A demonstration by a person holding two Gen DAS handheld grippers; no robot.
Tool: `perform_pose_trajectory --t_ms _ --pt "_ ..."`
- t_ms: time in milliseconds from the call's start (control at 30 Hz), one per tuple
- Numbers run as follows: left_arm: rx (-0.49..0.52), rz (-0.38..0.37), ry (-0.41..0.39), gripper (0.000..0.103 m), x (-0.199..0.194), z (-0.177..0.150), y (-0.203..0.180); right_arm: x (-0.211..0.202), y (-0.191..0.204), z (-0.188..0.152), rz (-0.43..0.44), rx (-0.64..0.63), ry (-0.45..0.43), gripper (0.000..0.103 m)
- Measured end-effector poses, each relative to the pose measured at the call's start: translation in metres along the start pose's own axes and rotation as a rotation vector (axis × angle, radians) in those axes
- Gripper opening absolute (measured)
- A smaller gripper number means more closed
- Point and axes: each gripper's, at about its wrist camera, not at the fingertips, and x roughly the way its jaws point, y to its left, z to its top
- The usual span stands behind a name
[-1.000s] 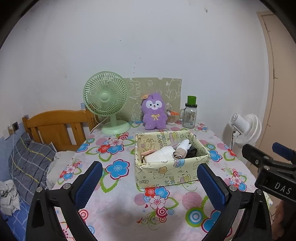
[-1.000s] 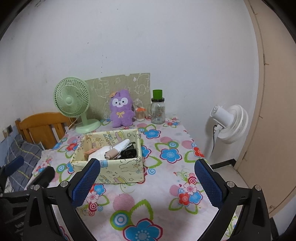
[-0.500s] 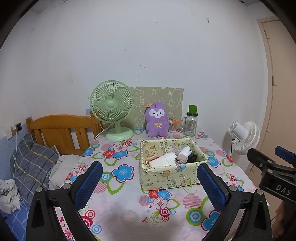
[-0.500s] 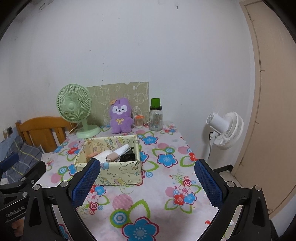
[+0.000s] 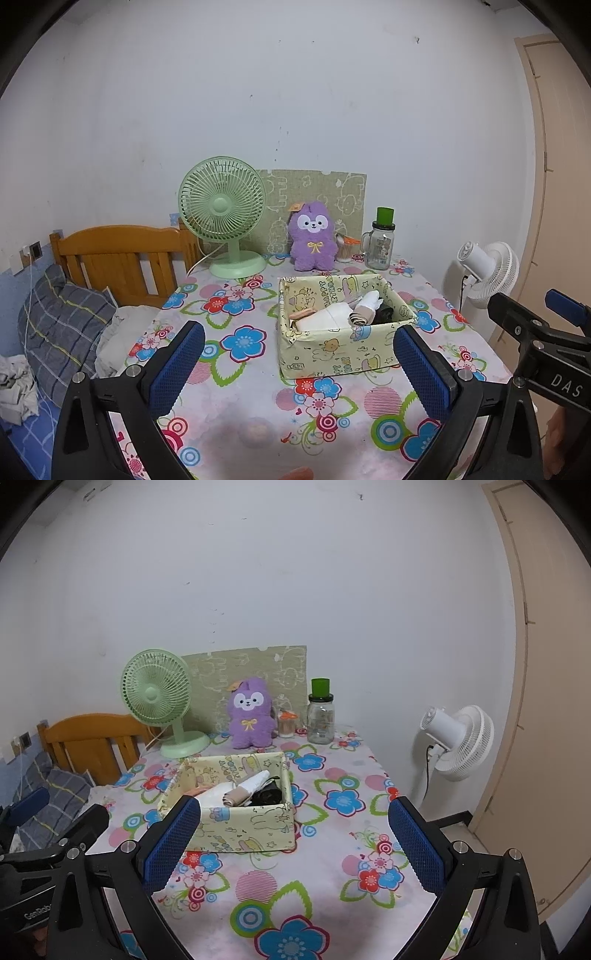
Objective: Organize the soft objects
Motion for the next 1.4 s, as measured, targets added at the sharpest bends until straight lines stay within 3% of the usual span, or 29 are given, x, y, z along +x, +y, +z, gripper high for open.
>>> perform_pose_trajectory --t_ms 1400 --pt "-0.016 -0.019 0.005 0.103 0.0075 0.0001 0.0027 0.0065 0.003 -0.0003 -0.007 0.008 0.007 0.103"
